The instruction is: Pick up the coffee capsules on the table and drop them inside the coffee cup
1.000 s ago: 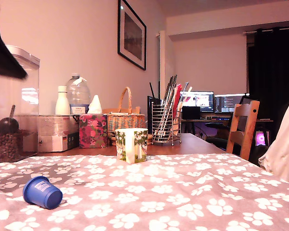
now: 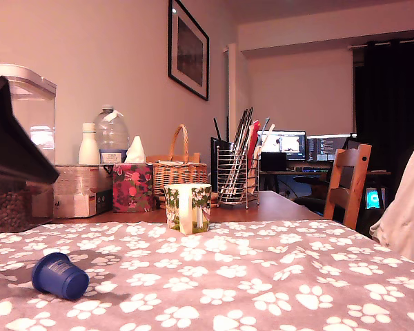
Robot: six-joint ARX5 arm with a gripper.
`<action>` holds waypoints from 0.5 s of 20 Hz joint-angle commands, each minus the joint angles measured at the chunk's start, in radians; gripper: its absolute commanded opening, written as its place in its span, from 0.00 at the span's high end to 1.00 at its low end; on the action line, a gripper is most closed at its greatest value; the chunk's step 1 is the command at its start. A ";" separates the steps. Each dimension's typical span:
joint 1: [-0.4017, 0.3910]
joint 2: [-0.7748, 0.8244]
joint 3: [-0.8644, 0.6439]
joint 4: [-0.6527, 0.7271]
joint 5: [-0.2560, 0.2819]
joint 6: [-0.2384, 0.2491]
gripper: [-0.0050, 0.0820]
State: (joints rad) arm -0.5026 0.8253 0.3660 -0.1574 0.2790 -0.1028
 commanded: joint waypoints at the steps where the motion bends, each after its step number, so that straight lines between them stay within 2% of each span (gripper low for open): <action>1: -0.003 -0.001 -0.026 -0.005 0.001 -0.007 0.95; 2: -0.003 -0.001 -0.026 -0.008 0.001 -0.019 0.92; 5: -0.005 0.000 -0.026 -0.005 0.001 -0.029 0.75; 6: -0.005 0.000 -0.026 0.000 0.000 -0.029 0.67; 9: -0.005 0.002 -0.026 0.021 0.000 -0.021 0.31; 10: -0.005 0.009 -0.026 0.028 0.000 -0.019 0.26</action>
State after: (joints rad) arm -0.5026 0.8265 0.3660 -0.1444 0.2787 -0.1272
